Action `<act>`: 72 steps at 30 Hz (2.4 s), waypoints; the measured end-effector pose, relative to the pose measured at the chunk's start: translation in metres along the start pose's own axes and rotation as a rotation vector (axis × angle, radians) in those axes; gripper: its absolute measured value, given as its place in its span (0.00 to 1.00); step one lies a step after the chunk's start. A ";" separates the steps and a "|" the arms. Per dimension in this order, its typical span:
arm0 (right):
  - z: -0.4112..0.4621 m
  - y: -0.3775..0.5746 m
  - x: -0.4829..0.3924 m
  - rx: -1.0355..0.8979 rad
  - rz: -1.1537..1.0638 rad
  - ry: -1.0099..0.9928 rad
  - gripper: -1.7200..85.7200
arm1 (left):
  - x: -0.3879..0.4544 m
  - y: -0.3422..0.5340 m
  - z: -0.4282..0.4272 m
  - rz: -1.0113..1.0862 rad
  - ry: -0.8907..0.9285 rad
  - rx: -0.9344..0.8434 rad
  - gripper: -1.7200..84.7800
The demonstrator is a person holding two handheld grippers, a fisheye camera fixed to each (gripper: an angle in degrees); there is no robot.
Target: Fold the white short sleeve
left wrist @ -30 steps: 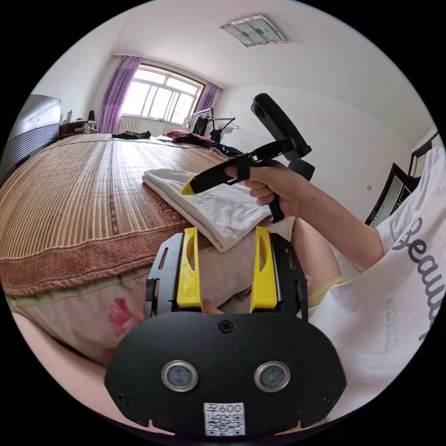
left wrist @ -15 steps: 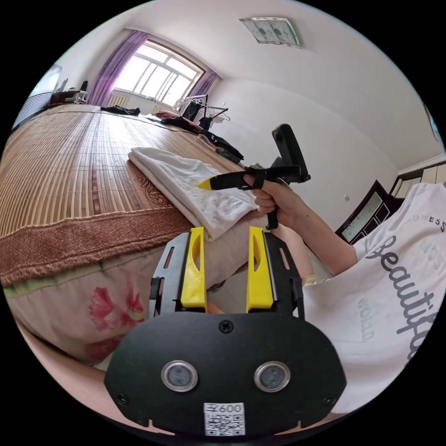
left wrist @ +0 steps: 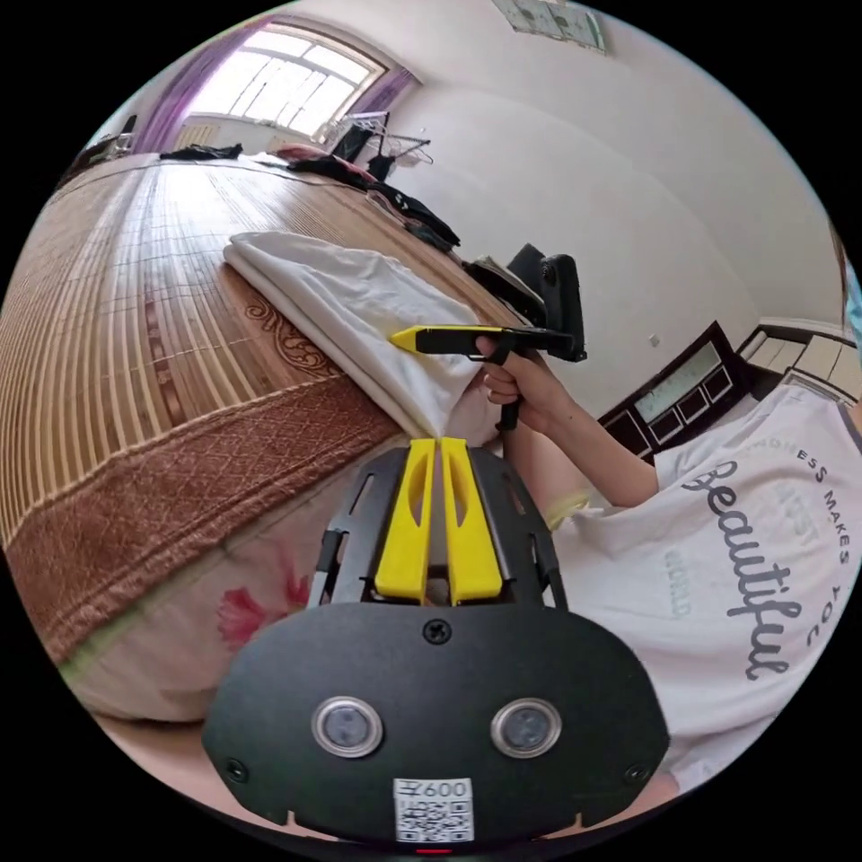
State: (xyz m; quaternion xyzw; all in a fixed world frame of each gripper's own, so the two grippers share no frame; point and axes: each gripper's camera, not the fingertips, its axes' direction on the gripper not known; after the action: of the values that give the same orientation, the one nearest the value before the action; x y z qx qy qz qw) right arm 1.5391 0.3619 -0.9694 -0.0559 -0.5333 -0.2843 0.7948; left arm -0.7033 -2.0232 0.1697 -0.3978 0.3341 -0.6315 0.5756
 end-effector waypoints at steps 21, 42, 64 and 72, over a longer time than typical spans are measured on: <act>-0.022 0.103 0.082 0.134 -0.306 0.123 0.02 | 0.135 0.117 0.054 0.430 -0.577 0.066 0.08; -0.024 0.273 0.058 0.118 -0.951 0.209 0.11 | 0.232 0.265 0.345 1.105 -1.116 -0.353 0.06; -0.017 0.338 0.074 0.117 -1.123 0.272 0.01 | 0.196 0.288 0.337 1.393 -0.834 -0.206 0.19; -0.054 0.357 0.091 0.197 -1.081 0.233 0.01 | 0.170 0.276 0.360 1.497 -0.850 -0.201 0.06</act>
State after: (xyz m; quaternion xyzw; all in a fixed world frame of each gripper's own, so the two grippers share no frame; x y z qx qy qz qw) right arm 1.7901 0.6022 -0.8354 0.3316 -0.4186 -0.6044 0.5911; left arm -0.2607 -2.2101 0.1124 -0.3247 0.3190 0.1483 0.8780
